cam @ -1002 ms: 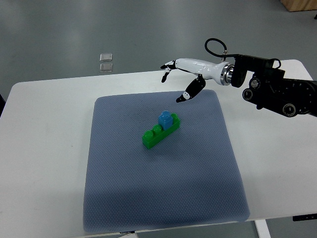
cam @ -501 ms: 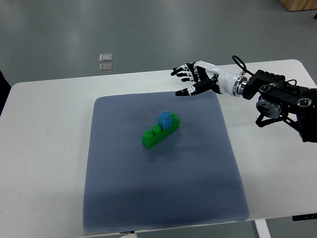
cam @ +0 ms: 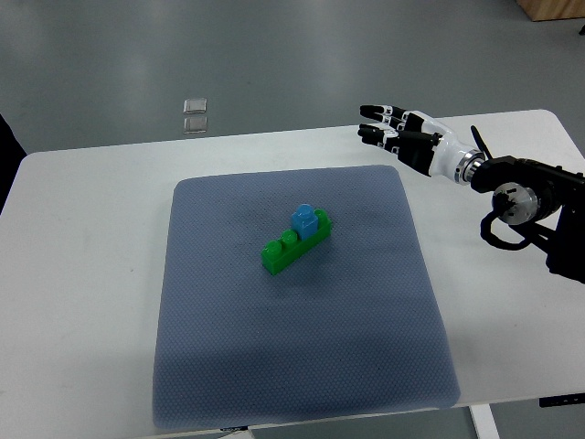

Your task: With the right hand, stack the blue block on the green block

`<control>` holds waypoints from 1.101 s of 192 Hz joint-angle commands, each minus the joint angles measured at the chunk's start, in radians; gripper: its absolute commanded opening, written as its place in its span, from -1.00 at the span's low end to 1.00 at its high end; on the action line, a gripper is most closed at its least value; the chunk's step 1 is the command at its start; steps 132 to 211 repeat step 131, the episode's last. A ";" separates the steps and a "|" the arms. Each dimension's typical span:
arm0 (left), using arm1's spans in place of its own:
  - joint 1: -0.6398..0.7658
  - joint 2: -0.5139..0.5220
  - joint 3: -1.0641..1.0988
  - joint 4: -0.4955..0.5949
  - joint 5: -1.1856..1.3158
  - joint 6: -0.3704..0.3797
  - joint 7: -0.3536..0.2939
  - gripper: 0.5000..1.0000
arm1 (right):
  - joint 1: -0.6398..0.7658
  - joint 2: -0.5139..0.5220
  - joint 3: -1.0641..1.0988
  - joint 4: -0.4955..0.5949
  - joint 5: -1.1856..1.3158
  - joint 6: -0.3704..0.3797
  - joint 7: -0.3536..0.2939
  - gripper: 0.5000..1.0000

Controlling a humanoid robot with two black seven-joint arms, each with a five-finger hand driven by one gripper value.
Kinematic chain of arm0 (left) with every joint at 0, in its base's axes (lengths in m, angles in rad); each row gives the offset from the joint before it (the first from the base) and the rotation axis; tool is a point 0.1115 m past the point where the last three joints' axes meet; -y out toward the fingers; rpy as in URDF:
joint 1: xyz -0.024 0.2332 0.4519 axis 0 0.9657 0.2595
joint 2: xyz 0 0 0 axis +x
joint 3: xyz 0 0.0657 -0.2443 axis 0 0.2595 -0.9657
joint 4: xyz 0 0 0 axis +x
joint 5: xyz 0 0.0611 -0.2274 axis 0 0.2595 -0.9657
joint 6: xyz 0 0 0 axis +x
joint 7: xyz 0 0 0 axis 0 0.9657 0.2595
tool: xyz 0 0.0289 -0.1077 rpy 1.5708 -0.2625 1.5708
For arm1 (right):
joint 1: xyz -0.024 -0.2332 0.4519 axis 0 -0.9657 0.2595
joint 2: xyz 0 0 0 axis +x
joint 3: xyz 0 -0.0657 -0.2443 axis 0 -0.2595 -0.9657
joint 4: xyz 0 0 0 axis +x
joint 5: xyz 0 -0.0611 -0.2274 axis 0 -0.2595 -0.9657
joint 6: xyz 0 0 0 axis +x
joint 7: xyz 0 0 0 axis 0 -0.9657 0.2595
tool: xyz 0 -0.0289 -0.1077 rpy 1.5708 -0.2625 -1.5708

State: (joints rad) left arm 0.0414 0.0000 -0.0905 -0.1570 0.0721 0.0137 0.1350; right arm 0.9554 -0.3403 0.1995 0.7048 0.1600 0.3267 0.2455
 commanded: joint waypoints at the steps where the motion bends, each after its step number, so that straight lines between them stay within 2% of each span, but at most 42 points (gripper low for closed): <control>1: 0.000 0.000 0.000 0.001 0.000 0.000 0.000 1.00 | -0.014 0.007 -0.002 -0.001 0.082 0.005 0.000 0.66; 42: 0.000 0.000 0.000 0.001 0.000 0.000 0.000 1.00 | -0.038 0.035 0.000 0.004 0.116 0.018 0.000 0.68; 211: 0.000 0.000 0.000 0.001 0.000 0.000 0.000 1.00 | -0.053 0.035 0.000 0.004 0.115 0.017 0.003 0.69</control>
